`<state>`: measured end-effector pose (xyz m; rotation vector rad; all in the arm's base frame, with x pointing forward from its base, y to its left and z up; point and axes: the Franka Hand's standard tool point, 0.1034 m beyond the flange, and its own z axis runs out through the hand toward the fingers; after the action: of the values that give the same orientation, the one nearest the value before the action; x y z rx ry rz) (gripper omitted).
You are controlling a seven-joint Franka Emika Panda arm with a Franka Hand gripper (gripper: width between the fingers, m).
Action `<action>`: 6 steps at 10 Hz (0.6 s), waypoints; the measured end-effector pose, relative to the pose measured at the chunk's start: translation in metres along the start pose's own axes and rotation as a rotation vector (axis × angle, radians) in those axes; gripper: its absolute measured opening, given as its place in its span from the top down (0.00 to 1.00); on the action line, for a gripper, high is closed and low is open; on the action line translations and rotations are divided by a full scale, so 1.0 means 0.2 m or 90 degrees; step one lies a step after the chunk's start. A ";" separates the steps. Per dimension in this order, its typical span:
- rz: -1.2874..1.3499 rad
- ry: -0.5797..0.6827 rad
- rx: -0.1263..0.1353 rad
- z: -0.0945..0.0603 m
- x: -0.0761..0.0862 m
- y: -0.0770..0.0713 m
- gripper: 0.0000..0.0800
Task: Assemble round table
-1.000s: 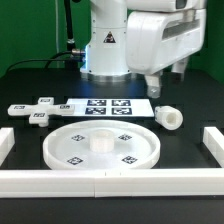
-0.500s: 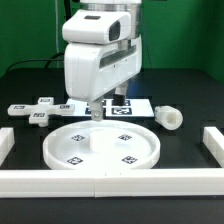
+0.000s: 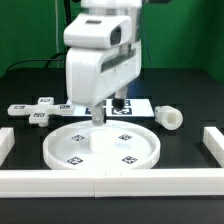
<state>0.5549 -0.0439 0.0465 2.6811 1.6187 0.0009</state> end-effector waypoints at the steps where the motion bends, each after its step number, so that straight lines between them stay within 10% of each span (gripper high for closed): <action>1: 0.003 0.001 0.001 0.04 -0.01 0.03 0.19; 6: 0.007 0.011 -0.016 0.08 0.00 0.06 0.19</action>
Offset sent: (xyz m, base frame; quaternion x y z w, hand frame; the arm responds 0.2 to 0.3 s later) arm 0.0025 -0.0043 -0.0259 -0.0099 0.0192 0.0042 0.9998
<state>0.5653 -0.0505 0.0310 2.6783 1.5972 0.0439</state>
